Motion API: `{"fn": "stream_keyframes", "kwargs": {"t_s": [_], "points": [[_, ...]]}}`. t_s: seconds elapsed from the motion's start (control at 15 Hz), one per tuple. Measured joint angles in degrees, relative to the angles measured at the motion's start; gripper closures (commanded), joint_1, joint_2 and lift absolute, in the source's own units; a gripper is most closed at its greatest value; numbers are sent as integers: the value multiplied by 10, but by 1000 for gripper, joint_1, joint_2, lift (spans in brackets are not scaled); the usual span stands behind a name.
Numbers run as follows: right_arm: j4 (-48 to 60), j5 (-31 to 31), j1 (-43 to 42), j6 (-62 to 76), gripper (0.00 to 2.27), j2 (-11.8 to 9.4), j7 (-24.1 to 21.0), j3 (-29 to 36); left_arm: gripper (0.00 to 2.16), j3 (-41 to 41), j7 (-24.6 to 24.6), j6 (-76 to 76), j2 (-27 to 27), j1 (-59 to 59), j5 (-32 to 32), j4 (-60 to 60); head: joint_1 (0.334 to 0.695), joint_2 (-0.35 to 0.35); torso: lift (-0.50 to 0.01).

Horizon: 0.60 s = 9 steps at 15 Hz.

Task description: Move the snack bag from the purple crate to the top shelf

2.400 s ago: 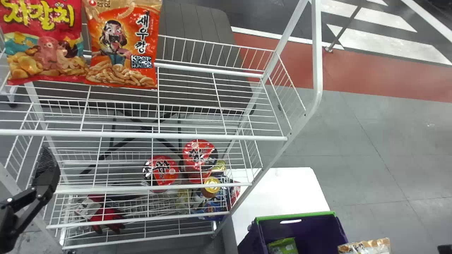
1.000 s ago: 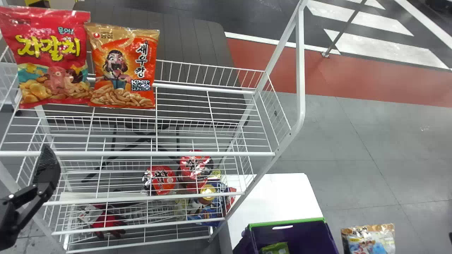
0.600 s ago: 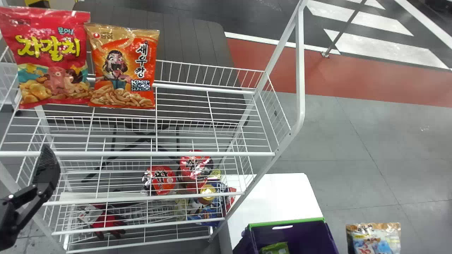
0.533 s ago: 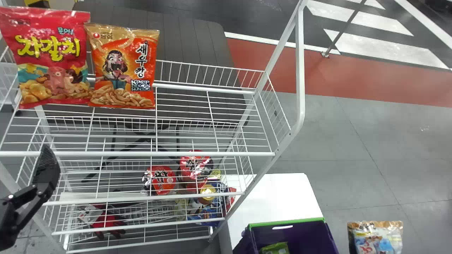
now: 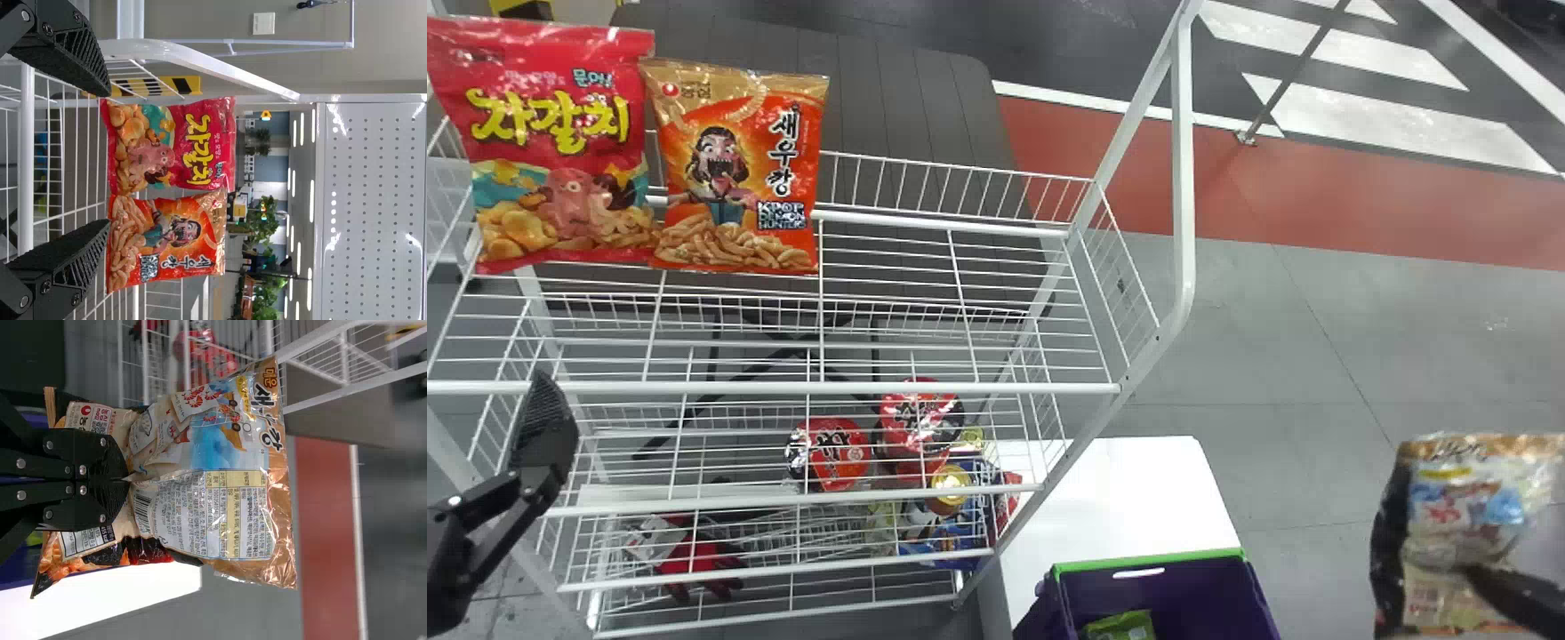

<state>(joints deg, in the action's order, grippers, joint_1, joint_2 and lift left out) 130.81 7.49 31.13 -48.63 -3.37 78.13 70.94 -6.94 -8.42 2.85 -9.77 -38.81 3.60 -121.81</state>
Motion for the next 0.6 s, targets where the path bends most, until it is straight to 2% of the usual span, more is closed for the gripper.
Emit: {"fn": "stream_keyframes", "kwargs": {"t_s": [0.2, 0.4, 0.6], "points": [[61, -65, -38, -7, 1480, 27, 0, 23, 147, -3, 0, 0, -1, -3, -2, -1, 695, -350, 3], [123, -108, -81, -71, 1480, 32, 0, 9, 147, -6, 0, 1, -2, -7, -4, -3, 695, -350, 3], [185, -111, -120, -154, 1480, 33, 0, -52, 147, -9, 0, 3, -3, -13, -6, -8, 695, -350, 3]]}}
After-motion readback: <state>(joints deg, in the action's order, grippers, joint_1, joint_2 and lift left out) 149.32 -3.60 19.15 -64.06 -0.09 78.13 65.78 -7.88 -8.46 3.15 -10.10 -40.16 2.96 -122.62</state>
